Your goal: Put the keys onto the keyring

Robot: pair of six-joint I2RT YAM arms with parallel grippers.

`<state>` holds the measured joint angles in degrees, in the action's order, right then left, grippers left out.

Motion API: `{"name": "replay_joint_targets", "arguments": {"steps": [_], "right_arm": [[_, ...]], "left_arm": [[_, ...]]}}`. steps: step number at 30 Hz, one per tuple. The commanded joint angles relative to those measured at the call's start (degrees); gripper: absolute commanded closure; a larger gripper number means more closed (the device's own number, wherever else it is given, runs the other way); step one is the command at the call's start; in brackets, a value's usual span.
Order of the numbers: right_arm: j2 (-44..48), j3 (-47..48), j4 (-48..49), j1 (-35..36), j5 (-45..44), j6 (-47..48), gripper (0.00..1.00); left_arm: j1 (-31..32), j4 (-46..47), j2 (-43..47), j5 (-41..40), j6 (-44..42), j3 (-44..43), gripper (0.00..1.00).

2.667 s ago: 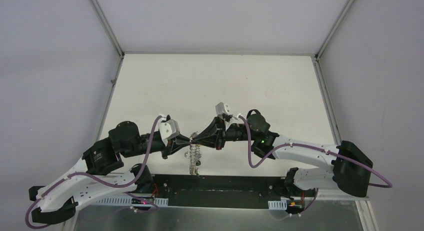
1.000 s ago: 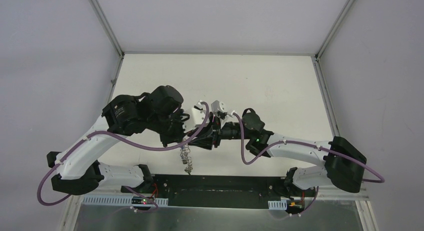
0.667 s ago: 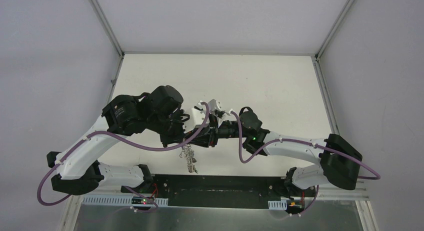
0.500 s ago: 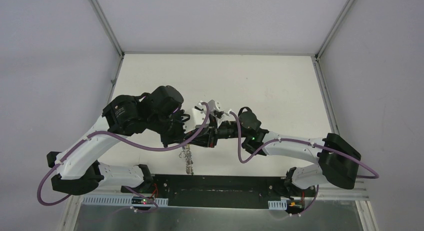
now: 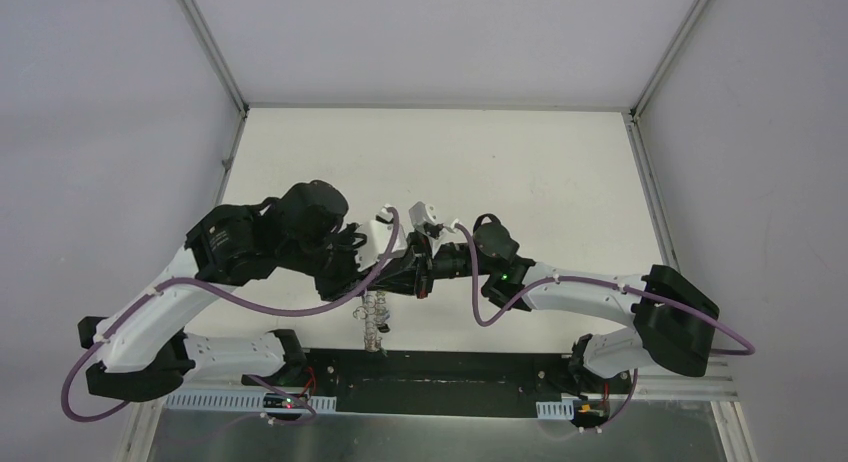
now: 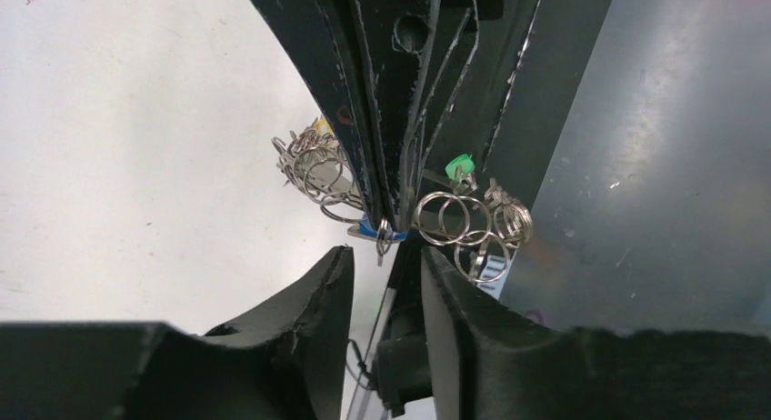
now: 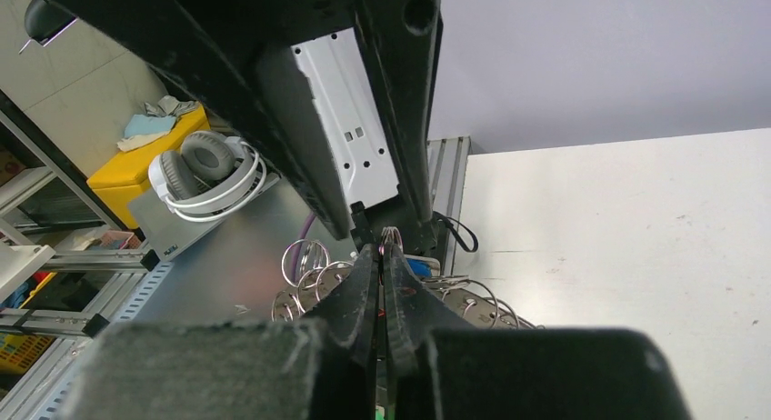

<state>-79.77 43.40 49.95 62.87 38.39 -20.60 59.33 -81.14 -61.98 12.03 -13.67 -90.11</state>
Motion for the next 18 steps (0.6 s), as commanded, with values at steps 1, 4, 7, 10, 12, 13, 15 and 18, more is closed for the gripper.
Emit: {"name": "replay_joint_targets", "arguments": {"steps": [1, 4, 7, 10, 12, 13, 15, 18], "right_arm": [[2.4, 0.7, 3.5, 0.2, 0.1, 0.5, 1.0], [2.7, 0.3, 3.5, 0.2, 0.1, 0.5, 1.0], [3.1, 0.0, 3.4, 0.2, 0.0, 0.5, 1.0], [3.4, -0.2, 3.4, 0.2, 0.0, 0.6, 1.0], [3.7, -0.2, 3.2, 0.2, 0.0, 0.7, 1.0], [3.8, -0.2, 3.2, 0.2, 0.1, 0.7, 1.0], [3.9, -0.2, 3.1, 0.2, 0.1, 0.8, 1.0], [4.0, -0.2, 3.1, 0.2, 0.3, 0.8, 1.0]], "left_arm": [[0.6, 6.3, 5.5, -0.1, 2.0, 2.5, 0.6], [0.6, 10.5, 10.1, -1.3, 2.9, 5.8, 0.55], [0.6, 15.6, 15.0, -1.3, 3.1, 10.8, 0.55], [0.6, 21.3, 20.2, -0.9, 3.2, 16.4, 0.54], [0.6, 25.2, 23.8, -0.3, 2.7, 20.2, 0.55], [0.6, 27.0, 25.5, 0.3, 2.1, 22.3, 0.56], [0.7, 30.7, 29.2, 0.9, 1.0, 26.0, 0.57], [0.6, 35.0, 33.7, 0.3, 0.3, 30.3, 0.58]]}}
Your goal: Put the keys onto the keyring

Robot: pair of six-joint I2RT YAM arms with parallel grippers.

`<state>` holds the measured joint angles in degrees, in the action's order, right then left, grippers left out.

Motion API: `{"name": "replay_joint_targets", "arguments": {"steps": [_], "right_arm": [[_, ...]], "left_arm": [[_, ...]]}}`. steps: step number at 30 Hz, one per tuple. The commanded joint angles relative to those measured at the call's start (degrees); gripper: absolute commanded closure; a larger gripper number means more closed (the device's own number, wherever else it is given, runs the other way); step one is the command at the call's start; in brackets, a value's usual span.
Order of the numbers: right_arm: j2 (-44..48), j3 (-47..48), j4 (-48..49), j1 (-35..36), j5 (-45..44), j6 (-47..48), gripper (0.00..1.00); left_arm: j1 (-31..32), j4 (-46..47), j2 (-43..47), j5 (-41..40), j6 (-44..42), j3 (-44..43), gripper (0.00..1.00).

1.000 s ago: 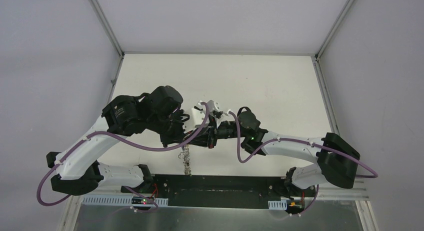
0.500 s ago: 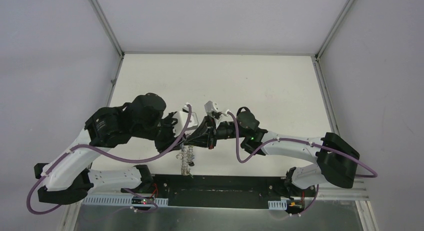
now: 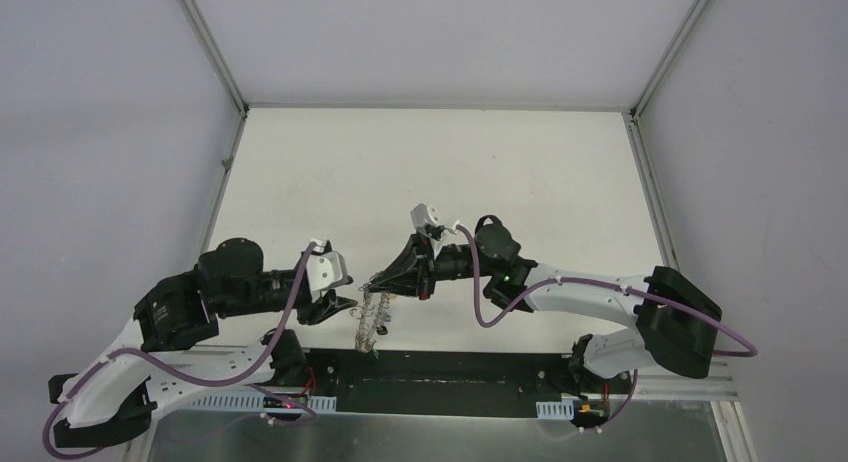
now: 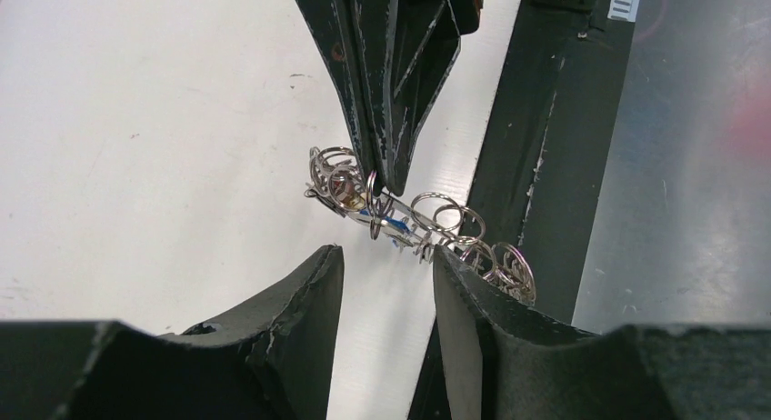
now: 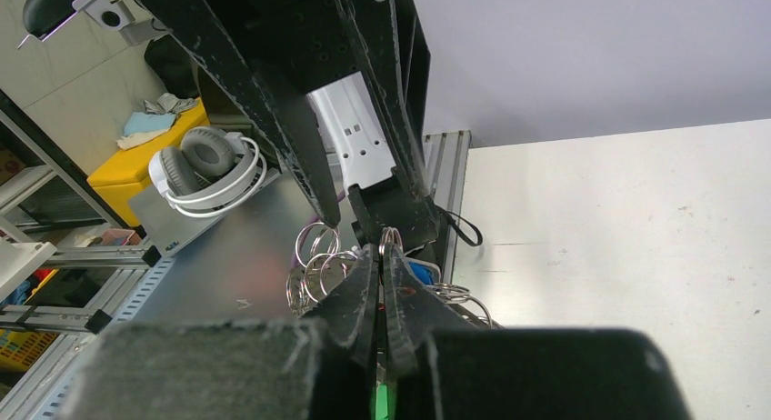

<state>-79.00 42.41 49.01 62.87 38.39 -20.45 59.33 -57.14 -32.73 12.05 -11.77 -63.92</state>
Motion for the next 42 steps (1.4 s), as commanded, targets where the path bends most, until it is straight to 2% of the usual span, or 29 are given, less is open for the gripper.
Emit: {"name": "replay_joint_targets", "arguments": {"steps": [1, 6, 13, 18, 35, 42], "right_arm": [[3.3, 0.8, 4.0, 0.2, 0.3, 0.6, 1.0], [3.4, 0.7, 4.1, 0.2, 0.5, 0.6, 1.0], [3.6, 0.8, 4.0, 0.3, 0.2, 0.5, 1.0], [3.9, 0.6, 4.0, 0.2, -0.3, 0.6, 1.0], [4.3, 0.4, 4.0, 0.2, -1.0, 1.0, 1.0], [5.3, -0.6, 3.4, 0.3, -2.1, 1.5, 1.0]], "left_arm": [[0.6, 12.0, 5.7, -0.1, -1.7, 5.1, 0.59], [0.6, 13.3, 8.4, -2.8, -1.5, 8.0, 0.7], [0.7, 13.6, 6.6, -0.4, -1.3, 9.9, 0.82], [0.6, 13.6, 5.7, 1.0, -2.0, 10.6, 1.0], [0.6, 14.0, 3.6, 7.0, -2.7, 12.2, 1.0], [0.6, 13.9, 5.3, 3.2, -1.3, 12.0, 0.6]]}}
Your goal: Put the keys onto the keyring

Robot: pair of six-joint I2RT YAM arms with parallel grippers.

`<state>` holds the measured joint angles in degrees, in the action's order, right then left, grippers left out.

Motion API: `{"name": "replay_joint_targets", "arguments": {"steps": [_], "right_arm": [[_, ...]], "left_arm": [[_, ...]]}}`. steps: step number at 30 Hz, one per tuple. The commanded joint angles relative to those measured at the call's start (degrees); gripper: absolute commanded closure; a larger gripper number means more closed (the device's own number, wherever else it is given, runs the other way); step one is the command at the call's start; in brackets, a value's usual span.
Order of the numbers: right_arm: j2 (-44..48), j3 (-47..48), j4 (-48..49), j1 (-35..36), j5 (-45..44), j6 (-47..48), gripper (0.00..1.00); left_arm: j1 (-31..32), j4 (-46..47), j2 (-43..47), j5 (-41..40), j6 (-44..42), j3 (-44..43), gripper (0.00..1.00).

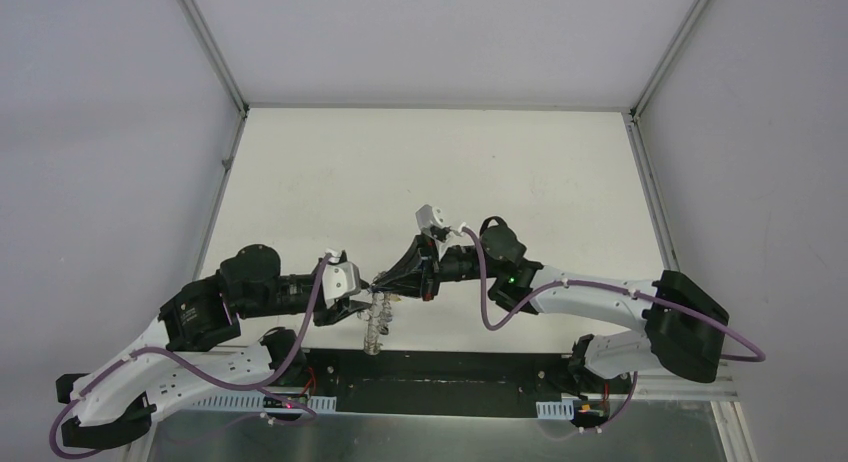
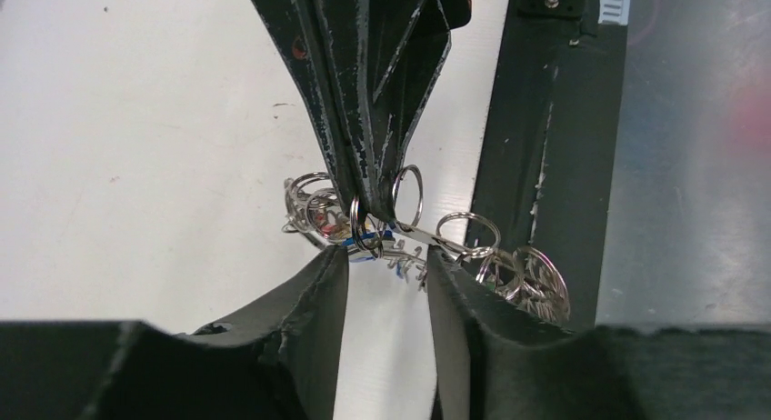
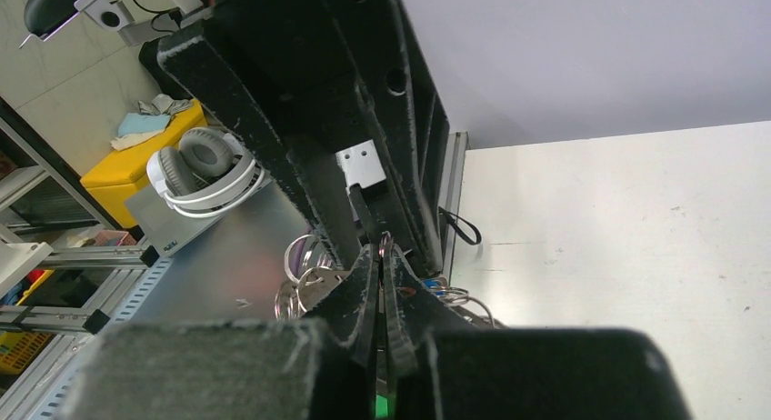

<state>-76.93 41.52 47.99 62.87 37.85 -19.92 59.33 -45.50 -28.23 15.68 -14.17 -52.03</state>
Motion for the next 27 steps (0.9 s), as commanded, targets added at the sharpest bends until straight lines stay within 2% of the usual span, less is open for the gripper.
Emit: {"name": "replay_joint_targets", "arguments": {"steps": [1, 4, 8, 12, 14, 19, 27], "right_arm": [[3.4, 0.1, 4.2, 0.3, -1.6, 1.3, 1.0], [4.2, -0.6, 3.2, 0.2, -2.0, 2.0, 1.0], [5.5, -1.8, 1.7, 0.1, -3.0, 3.3, 1.0], [7.3, -2.8, -1.1, -0.2, -4.0, 4.8, 1.0], [7.9, -3.6, -2.1, -0.4, -5.1, 5.4, 1.0], [7.6, -4.2, -3.2, -1.3, -5.7, 6.4, 1.0], [0.7, 0.2, -2.7, -3.3, -1.7, 7.1, 1.0]], "left_arm": [[0.6, 2.3, 1.3, -1.3, 1.7, 0.1, 0.55], [0.7, 2.2, 2.7, -3.7, 2.8, 0.3, 0.44], [0.7, 2.1, 4.2, -5.3, 4.2, 1.0, 0.38], [0.6, 2.0, 4.4, -5.6, 6.0, 1.7, 0.17], [0.6, 2.0, 4.0, -5.7, 7.1, 2.0, 0.03], [0.6, 3.0, 2.5, -8.7, 13.7, 1.9, 0.01], [0.6, 4.8, 1.4, -10.3, 22.0, 1.6, 0.01]]}}
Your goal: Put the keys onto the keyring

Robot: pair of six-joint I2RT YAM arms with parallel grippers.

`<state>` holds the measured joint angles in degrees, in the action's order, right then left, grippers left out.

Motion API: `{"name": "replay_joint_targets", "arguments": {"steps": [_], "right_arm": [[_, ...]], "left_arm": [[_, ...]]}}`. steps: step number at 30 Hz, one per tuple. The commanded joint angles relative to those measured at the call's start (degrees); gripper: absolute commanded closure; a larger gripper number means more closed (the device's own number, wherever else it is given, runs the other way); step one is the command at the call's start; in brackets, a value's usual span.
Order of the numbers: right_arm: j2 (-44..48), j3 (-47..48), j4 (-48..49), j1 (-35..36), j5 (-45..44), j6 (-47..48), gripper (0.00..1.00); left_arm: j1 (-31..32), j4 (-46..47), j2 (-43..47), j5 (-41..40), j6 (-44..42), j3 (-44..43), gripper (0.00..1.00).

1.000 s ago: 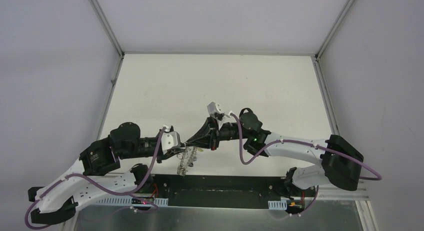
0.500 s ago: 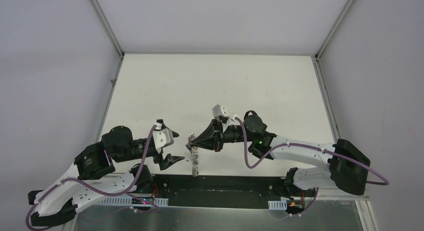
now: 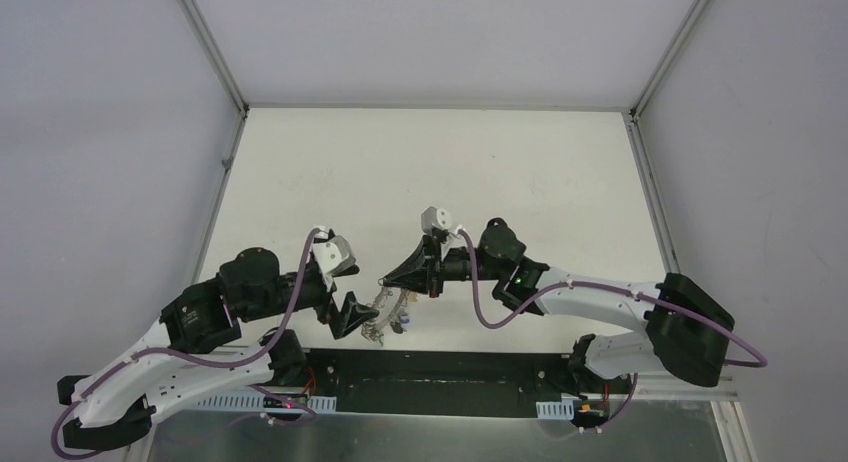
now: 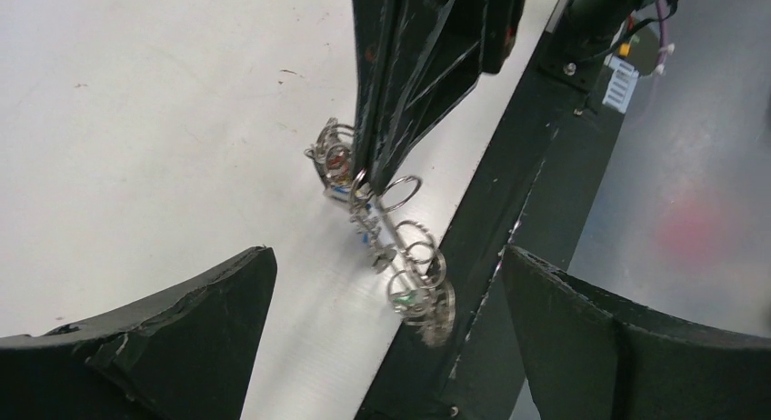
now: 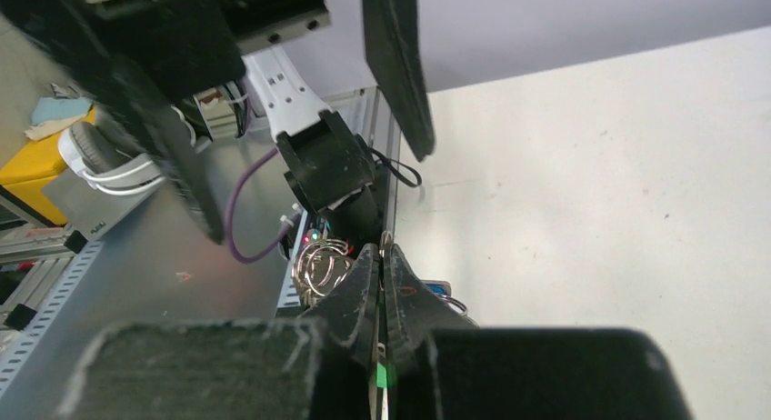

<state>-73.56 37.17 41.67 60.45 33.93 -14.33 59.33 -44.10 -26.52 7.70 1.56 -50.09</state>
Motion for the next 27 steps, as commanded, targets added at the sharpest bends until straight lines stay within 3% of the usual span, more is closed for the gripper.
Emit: {"name": "replay_joint_targets", "arguments": {"steps": [1, 10, 27], "right_arm": [[-3.5, 5.2, 3.7, -1.1, 2.7, 1.6, 1.0], [-7.2, 4.0, 6.7, -5.7, 7.2, -0.4, 1.0], [-5.6, -16.5, 13.2, -16.4, 4.7, -3.5, 1.0]], "left_arm": [[0.7, 3.7, -0.1, -3.0, 7.3, -0.4, 0.01], [0.6, 3.9, 0.1, -5.4, 10.5, -1.6, 0.01], [0.6, 4.7, -2.3, -6.4, 12.0, -0.5, 0.01]]}}
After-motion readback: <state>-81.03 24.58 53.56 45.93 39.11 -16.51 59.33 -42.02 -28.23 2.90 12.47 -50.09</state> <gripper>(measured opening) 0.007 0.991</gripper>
